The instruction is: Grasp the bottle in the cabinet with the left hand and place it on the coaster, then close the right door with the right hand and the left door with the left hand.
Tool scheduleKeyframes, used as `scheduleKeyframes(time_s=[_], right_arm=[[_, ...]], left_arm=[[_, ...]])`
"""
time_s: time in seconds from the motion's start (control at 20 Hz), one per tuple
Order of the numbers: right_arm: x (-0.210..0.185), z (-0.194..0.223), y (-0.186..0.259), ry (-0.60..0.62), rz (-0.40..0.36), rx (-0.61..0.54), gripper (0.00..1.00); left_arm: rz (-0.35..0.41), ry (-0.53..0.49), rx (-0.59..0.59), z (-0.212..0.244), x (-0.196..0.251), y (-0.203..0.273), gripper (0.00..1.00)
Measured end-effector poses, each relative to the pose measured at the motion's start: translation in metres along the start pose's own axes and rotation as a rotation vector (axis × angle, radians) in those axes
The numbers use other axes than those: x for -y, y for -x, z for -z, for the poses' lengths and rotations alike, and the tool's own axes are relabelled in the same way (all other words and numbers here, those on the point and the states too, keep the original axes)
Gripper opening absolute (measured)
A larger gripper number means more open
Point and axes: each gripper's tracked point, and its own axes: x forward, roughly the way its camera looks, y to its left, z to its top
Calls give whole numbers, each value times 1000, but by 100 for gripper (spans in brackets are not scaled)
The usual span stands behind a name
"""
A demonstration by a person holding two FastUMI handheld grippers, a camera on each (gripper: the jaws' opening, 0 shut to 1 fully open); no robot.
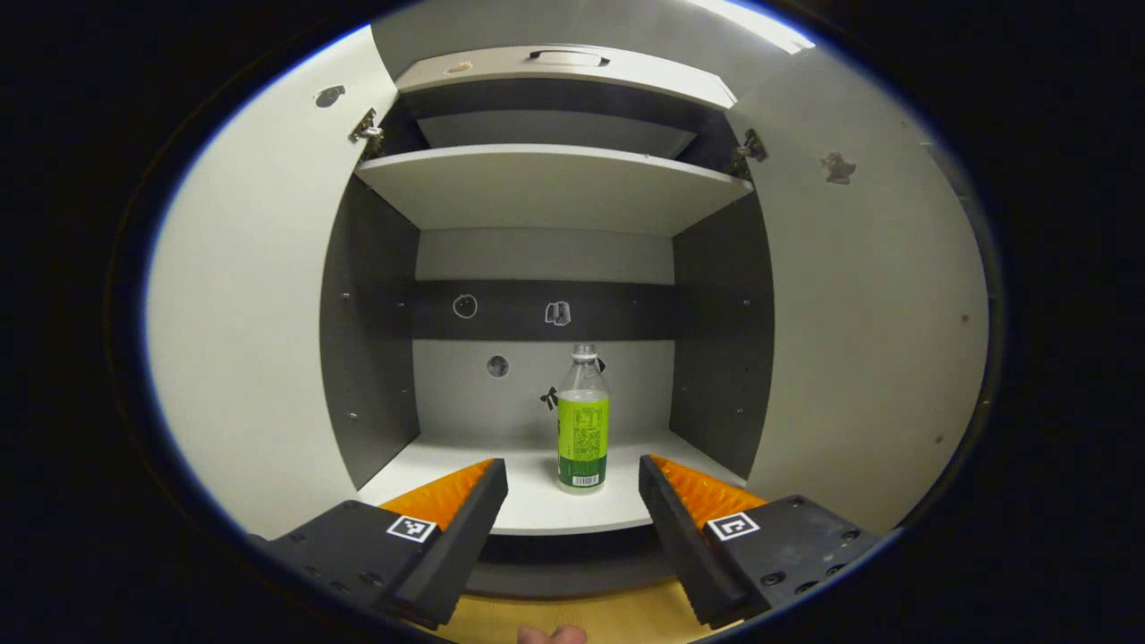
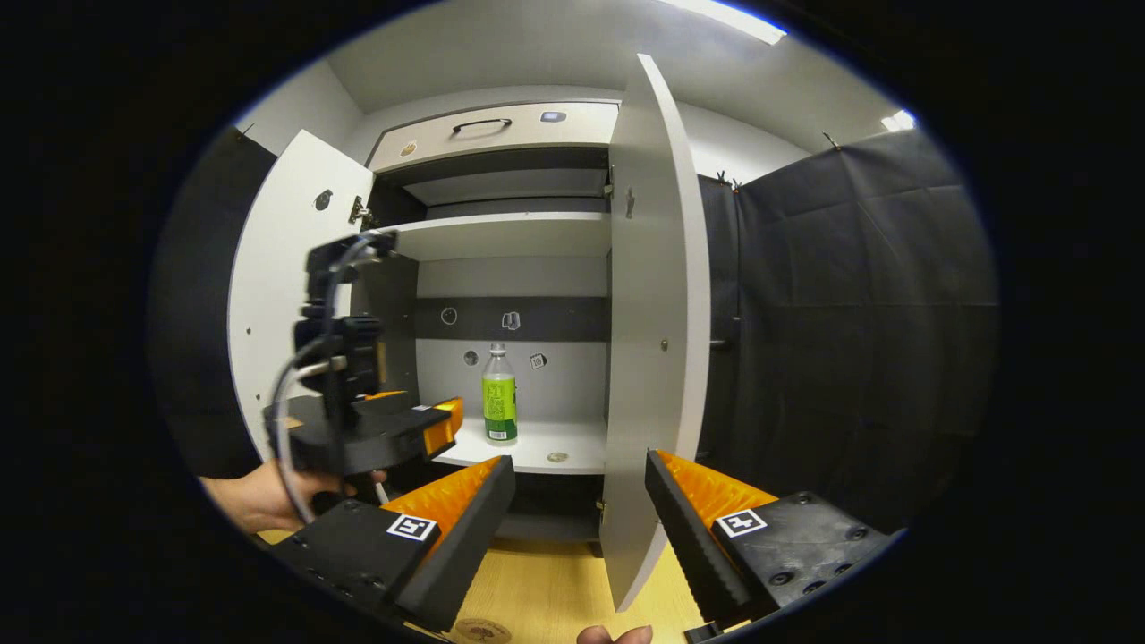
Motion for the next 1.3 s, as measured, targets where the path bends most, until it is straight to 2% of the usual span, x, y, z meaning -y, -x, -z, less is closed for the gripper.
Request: scheduleKeyframes(time_s=[0.3, 0.55, 0.75, 0.9, 0.95, 1.2, 1.3], right_arm=[[27, 4, 20, 22, 42, -16, 97], [46, 13, 28, 54, 90, -45, 97], [58, 14, 31, 79, 129, -52, 97], [65, 15, 35, 74, 153, -56, 97], [67, 15, 36, 73, 159, -56, 97], [71, 17, 37, 59, 167, -52, 97], [71, 18, 37, 43, 163, -55, 97]], left_arm=[[9, 12, -50, 16, 7, -99, 94], [-4, -50, -59, 27, 10, -146, 94], [-31, -59, -52, 26, 6, -174, 94], [-26, -42, -67, 31, 8, -179, 94], [-24, -38, -66, 29, 8, -179, 80], [3, -16, -45, 14, 14, -153, 77], [18, -19, -20, 3, 11, -127, 77]])
